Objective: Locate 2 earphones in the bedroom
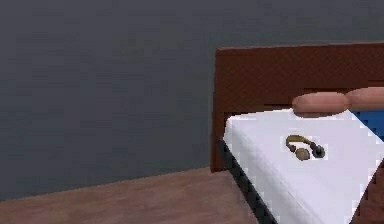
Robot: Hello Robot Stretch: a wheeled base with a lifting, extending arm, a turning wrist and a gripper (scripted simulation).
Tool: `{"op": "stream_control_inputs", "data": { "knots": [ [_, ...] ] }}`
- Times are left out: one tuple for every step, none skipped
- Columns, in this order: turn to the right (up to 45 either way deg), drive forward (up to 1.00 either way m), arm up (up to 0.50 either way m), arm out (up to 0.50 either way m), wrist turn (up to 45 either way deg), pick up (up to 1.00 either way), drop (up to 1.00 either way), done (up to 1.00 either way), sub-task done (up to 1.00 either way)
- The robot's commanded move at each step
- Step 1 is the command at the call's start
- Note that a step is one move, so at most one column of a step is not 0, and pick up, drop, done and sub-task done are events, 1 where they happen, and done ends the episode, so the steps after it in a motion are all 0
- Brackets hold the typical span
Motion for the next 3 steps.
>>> {"op": "stream_control_inputs", "data": {
  "knots": [
    [33.0,0.00,0.00,0.00,0.0,0.00,0.00,0.00,0.00],
    [0.0,0.00,0.00,0.00,0.0,0.00,0.00,0.00,1.00],
    [-45.0,0.00,0.00,0.00,0.0,0.00,0.00,0.00,0.00]
  ]
}}
